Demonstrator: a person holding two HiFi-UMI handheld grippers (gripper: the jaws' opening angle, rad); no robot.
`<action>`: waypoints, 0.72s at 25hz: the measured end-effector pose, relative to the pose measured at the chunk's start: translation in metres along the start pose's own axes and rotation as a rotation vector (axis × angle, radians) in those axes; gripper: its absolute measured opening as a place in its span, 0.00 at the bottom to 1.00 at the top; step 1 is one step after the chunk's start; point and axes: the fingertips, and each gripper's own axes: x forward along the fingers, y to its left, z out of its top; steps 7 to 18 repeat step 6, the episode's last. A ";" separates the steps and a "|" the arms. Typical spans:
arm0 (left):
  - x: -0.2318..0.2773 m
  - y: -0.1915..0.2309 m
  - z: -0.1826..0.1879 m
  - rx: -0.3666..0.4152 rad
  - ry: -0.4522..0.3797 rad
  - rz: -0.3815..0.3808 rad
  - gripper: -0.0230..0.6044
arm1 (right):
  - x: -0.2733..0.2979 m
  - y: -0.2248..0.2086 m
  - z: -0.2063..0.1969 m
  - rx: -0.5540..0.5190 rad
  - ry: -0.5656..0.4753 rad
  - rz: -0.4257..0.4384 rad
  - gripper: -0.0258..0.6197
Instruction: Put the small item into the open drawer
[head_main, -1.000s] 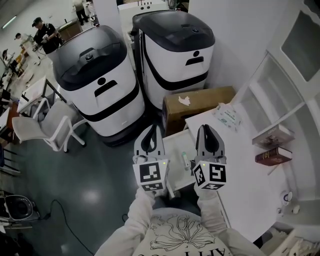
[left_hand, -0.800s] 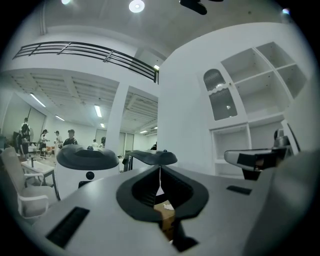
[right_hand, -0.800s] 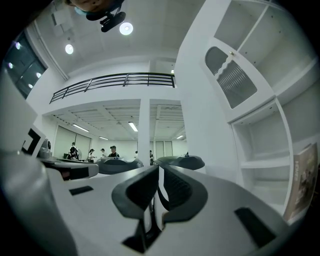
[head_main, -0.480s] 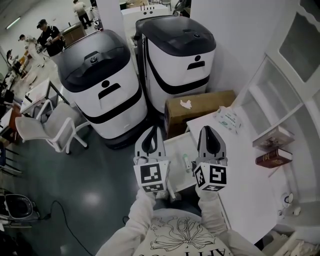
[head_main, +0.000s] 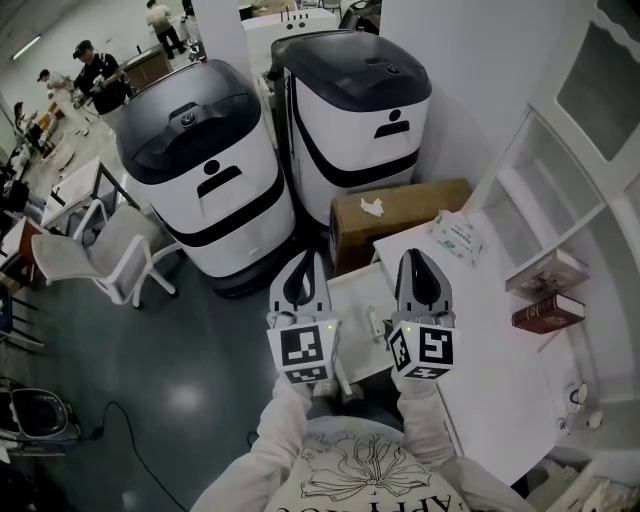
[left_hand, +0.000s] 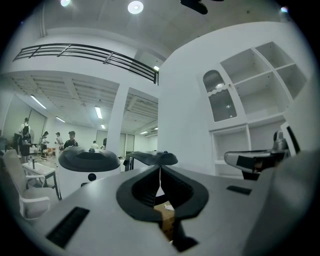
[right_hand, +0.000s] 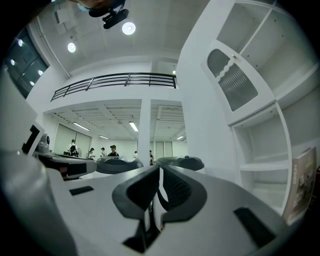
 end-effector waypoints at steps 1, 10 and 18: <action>0.000 0.000 0.000 0.000 -0.001 0.000 0.05 | 0.000 0.000 0.000 0.000 0.001 -0.001 0.07; 0.000 0.001 0.001 0.003 -0.006 -0.001 0.05 | 0.001 0.000 -0.003 -0.005 0.004 -0.003 0.07; 0.000 0.001 0.001 0.003 -0.006 -0.001 0.05 | 0.001 0.000 -0.003 -0.005 0.004 -0.003 0.07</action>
